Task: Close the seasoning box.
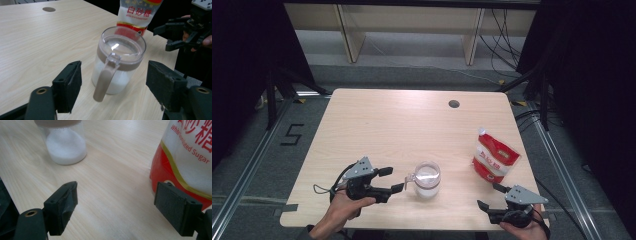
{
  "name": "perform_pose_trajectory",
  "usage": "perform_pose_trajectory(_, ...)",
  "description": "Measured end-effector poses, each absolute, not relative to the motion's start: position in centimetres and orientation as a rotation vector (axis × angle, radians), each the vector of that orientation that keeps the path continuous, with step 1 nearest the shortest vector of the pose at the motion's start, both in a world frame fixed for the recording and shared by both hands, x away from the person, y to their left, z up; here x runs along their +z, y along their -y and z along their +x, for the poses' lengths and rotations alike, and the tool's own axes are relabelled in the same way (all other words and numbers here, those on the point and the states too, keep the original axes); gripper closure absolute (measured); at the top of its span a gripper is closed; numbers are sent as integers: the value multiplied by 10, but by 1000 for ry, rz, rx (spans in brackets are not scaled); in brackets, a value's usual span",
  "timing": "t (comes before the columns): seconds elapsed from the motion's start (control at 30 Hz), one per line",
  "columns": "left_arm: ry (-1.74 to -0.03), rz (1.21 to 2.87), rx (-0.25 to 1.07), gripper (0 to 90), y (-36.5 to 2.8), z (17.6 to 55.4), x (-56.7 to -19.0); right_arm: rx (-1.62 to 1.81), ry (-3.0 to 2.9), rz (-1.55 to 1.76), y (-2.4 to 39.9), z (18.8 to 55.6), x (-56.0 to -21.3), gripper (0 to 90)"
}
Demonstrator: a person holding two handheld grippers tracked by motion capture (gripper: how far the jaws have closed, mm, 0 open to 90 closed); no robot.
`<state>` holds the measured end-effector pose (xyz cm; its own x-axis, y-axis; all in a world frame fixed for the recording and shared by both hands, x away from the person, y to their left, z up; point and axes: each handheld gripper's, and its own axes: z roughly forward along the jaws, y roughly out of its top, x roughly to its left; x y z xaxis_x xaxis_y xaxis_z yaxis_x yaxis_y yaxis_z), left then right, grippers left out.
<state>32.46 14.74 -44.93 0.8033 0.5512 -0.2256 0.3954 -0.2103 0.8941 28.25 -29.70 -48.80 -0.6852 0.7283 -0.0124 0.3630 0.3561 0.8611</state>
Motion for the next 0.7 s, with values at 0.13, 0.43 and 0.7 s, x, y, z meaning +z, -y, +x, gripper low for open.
perform_pose_trajectory(0.13, -753, 1827, 165, 237, -154, 323, -454, 1266, -2237, 967, 299, 283, -488, 198)
perform_pose_trajectory(0.43, -759, 1836, 206, 176, -156, 317, -463, 1260, -2243, 964, 298, 284, -489, 191)
perform_pose_trajectory(0.7, -774, 1823, 209, 151, -156, 318, -469, 1263, -2230, 988, 298, 281, -489, 180)
